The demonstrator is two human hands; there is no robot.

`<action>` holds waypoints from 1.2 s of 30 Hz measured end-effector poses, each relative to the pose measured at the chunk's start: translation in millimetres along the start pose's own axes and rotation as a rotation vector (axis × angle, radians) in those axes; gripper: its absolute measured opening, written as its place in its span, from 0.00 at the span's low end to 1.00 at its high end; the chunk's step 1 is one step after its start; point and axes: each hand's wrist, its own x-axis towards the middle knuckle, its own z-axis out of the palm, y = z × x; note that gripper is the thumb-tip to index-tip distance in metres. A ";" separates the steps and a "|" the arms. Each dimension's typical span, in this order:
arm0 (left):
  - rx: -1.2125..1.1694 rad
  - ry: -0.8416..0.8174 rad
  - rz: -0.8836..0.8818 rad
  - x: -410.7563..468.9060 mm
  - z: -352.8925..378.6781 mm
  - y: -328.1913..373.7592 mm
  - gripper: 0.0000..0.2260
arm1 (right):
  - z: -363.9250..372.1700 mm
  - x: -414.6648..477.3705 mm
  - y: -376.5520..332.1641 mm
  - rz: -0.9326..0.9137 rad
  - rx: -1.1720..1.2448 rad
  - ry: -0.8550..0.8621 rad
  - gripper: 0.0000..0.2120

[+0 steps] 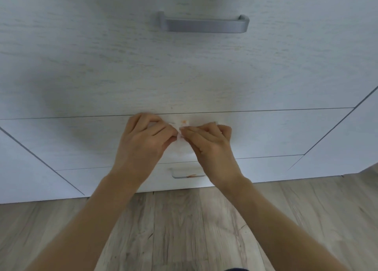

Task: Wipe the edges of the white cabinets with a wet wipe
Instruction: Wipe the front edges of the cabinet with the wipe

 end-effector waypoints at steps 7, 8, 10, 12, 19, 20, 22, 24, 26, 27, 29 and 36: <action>-0.039 -0.031 -0.013 3.5 8.5 14.4 0.05 | -38.2 -4.7 44.7 -0.144 -0.152 -0.034 0.08; -0.043 -0.031 -0.014 6.2 9.5 18.5 0.04 | -40.2 -4.5 47.0 -0.151 -0.166 -0.031 0.07; -0.053 -0.031 -0.020 9.7 10.5 24.3 0.05 | -41.4 -3.9 48.6 -0.148 -0.190 -0.016 0.06; -0.039 -0.040 -0.026 8.9 9.5 23.4 0.05 | -40.0 -4.7 47.7 -0.114 -0.186 0.014 0.06; 0.022 -0.026 0.017 0.8 -0.5 1.0 0.04 | -21.4 -7.2 22.7 0.015 -0.101 0.086 0.05; 0.030 -0.023 0.024 -0.1 -0.9 -1.1 0.04 | -18.4 -5.5 18.4 0.026 -0.078 0.075 0.06; 0.037 -0.012 0.008 -2.6 -0.4 -3.9 0.05 | -13.3 -2.8 10.1 0.052 -0.056 0.060 0.06; 0.018 0.000 -0.017 -5.1 2.2 -3.9 0.06 | -11.9 -1.4 6.9 0.069 -0.060 0.053 0.06; -0.001 0.013 -0.012 -6.1 5.6 -2.1 0.07 | -15.8 -2.2 11.9 0.049 -0.068 0.043 0.06; -0.005 0.015 -0.005 -6.1 6.8 -1.1 0.08 | -19.2 -3.3 16.8 0.029 -0.074 0.034 0.06; 0.007 0.010 0.008 -4.9 8.1 1.7 0.08 | -26.2 -5.0 28.3 -0.024 -0.095 0.009 0.07; -0.030 -0.015 -0.032 10.5 13.5 26.6 0.05 | -38.1 -4.6 51.0 -0.135 -0.137 -0.057 0.10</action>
